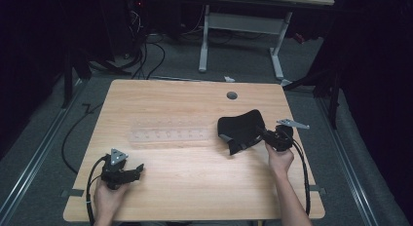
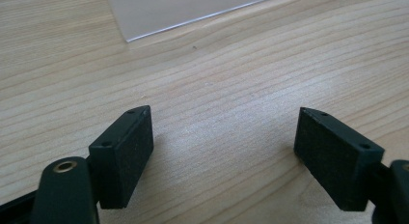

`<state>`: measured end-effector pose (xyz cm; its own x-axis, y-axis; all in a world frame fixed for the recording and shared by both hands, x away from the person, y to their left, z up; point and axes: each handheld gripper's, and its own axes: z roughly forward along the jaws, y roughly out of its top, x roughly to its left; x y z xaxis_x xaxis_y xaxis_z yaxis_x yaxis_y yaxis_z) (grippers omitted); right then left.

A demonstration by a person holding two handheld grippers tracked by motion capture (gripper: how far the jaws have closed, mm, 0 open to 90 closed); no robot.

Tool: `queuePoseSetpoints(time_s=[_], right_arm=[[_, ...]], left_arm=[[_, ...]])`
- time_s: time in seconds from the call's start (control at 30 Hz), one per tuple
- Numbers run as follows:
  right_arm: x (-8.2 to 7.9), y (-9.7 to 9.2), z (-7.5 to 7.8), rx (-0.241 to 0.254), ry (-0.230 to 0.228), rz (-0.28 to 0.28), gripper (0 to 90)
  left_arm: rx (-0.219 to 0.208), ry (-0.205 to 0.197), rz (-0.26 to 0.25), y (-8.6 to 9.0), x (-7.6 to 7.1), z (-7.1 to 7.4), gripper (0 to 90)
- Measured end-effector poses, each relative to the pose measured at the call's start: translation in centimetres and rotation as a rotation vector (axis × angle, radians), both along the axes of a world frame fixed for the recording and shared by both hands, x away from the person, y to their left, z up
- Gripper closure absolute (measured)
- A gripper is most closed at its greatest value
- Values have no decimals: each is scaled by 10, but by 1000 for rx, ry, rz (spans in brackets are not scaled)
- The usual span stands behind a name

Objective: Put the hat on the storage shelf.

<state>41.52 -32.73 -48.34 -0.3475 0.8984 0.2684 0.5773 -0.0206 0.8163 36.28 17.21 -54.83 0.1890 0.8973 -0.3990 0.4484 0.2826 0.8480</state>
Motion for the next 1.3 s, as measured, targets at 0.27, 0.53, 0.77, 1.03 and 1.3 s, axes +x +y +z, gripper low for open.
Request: queuePoseSetpoints(time_s=[0.27, 0.53, 0.77, 1.03, 1.3], right_arm=[[-18, 1, 7, 37, -7, 16, 864], [-43, 0, 12, 75, -7, 44, 864], [-59, 4, 13, 90, -6, 61, 864], [-78, 14, 15, 94, -17, 89, 863], [-89, 26, 19, 97, -30, 129, 864]], left_arm=[[5, -1, -8, -1, 0, 0, 204], [5, 0, -31, -1, 0, 0, 191], [8, 2, -45, 1, -1, 0, 221], [3, -15, -106, -6, -9, 9, 225], [-13, -48, -177, -18, -19, 20, 224]])
